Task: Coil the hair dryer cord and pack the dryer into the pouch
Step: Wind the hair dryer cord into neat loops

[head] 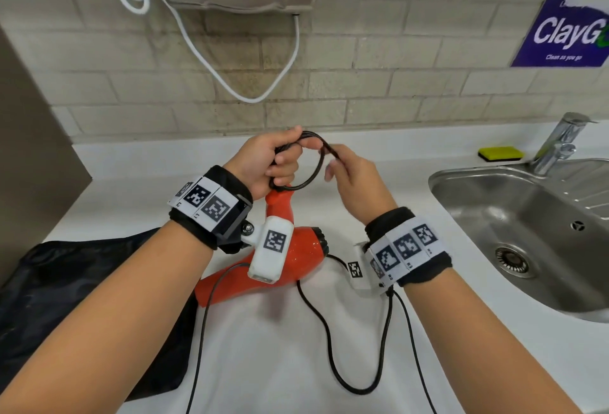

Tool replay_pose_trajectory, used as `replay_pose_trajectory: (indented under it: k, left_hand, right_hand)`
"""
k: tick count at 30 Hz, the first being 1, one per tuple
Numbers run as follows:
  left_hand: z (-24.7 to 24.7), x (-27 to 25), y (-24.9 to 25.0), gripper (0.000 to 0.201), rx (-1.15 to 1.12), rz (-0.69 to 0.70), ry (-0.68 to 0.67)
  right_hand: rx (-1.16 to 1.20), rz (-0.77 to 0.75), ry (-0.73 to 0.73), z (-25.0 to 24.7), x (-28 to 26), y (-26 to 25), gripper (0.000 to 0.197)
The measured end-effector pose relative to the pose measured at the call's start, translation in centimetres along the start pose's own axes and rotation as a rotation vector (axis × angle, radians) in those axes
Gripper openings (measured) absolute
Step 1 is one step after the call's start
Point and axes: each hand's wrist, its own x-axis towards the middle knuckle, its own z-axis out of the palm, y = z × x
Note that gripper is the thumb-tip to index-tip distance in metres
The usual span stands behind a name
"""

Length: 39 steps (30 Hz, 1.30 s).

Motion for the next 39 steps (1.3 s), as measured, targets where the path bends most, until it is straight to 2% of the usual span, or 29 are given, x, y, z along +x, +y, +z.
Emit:
replay_pose_trajectory:
  k: [3,5,8,10,13,16,20,25,27,30,33,36,39]
  left_hand:
    - [-0.7,0.3,-0.1,0.044,-0.118,0.012,0.018]
    - [-0.9,0.5,-0.3,0.046,-0.155,0.024,0.02]
    - [-1.2,0.9,-0.4,0.045,-0.197,0.068,0.057]
    - [-1.5,1.1,-0.4,0.044,-0.19,0.096,0.107]
    - [-1.5,1.2,-0.6,0.043,-0.103,0.116,0.197]
    - [-1.1,1.0,-0.6,0.042,-0.012,0.119,0.22]
    - [-0.4,0.6,-0.7,0.041,0.08,0.131,0.17]
    - [0.5,0.0,-1.0,0.038,0.21,0.152,0.105]
    - [1.0,-0.2,-1.0,0.036,0.298,0.178,0.122]
    - [2.0,-0.5,-1.2,0.043,0.32,0.183,0.156]
    - [2.5,-0.6,-1.4,0.065,0.375,0.154,0.03]
    - [2.5,-0.7,-1.2,0.059,0.323,0.126,-0.037]
    - [2.1,-0.5,-1.1,0.06,0.305,0.106,-0.047]
  right_hand:
    - [-0.185,0.128,-0.251,1.3,-1.7,1.5,0.04]
    - [-0.261,0.156,-0.382,2.0,-3.0,1.6,0.047]
    - [-0.299,0.134,-0.507,2.8,-4.6,1.0,0.049]
    - [-0.327,0.083,-0.537,3.0,-5.7,0.5,0.046]
    - [-0.319,-0.01,-0.43,2.7,-6.8,-0.1,0.04]
    - [-0.356,-0.13,-0.323,2.0,-6.8,-0.6,0.036]
    - [-0.487,-0.365,-0.157,1.5,-5.9,-1.5,0.029]
    - [-0.501,-0.54,-0.037,0.5,-3.8,-2.7,0.027]
    - [-0.378,-0.516,0.04,0.0,-3.1,-3.6,0.023]
    - [-0.186,-0.372,0.163,-0.5,-1.9,-4.6,0.027]
    - [-0.135,-0.227,0.189,-1.2,-0.5,-4.8,0.025]
    - [-0.065,-0.11,0.05,-2.1,0.7,-4.2,0.024]
    - [0.008,-0.097,-0.103,-2.6,1.3,-3.2,0.02]
